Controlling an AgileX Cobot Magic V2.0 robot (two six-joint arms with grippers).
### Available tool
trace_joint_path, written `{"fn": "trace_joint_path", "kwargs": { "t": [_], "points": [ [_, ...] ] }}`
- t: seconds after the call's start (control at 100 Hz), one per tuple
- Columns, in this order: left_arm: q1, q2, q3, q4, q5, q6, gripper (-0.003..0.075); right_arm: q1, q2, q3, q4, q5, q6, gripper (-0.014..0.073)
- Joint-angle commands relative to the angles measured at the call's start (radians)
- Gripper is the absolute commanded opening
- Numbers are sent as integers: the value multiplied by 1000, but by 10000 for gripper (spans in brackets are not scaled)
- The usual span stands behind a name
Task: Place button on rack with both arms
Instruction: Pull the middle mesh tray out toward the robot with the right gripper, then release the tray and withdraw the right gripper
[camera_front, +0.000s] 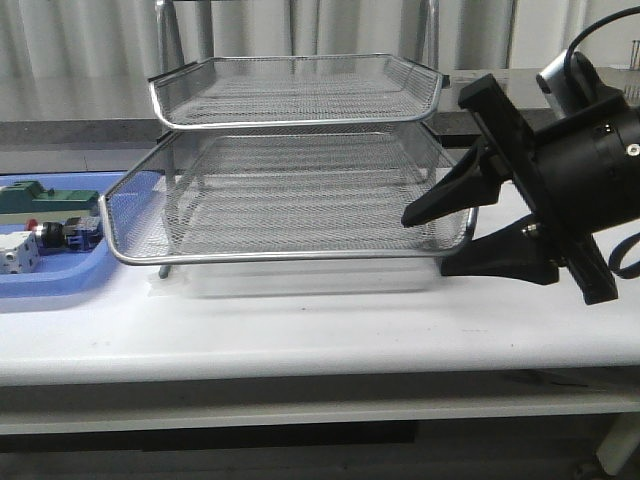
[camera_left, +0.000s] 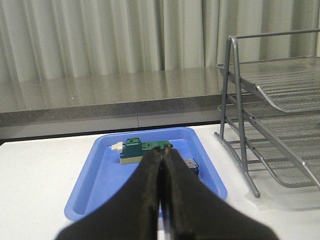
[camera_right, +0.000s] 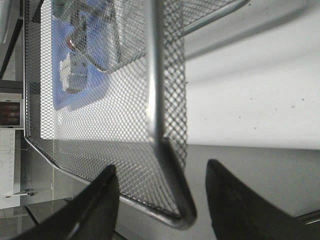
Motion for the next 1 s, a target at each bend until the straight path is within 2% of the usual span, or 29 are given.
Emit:
{"fn": "trace_joint_path", "kwargs": {
  "t": [0.0, 0.25, 0.41, 0.55, 0.72, 0.99],
  "points": [
    [1, -31, 55, -10, -79, -13, -21, -1, -49, -17, 14, 65, -16, 430],
    [1, -31, 55, -10, -79, -13, -21, -1, -101, -17, -71, 24, 0, 430],
    [1, -31, 55, -10, -79, -13, -21, -1, -153, -17, -199, 2, 92, 430],
    [1, -31, 55, -10, -79, -13, -21, -1, -197, -17, -372, -9, 206, 430],
    [1, -31, 55, -10, -79, -13, -21, -1, -277, -17, -649, -40, 401, 430],
    [1, -31, 55, -10, -79, -13, -21, -3, -492, -17, -1073, -46, 707, 430]
  ]
}}
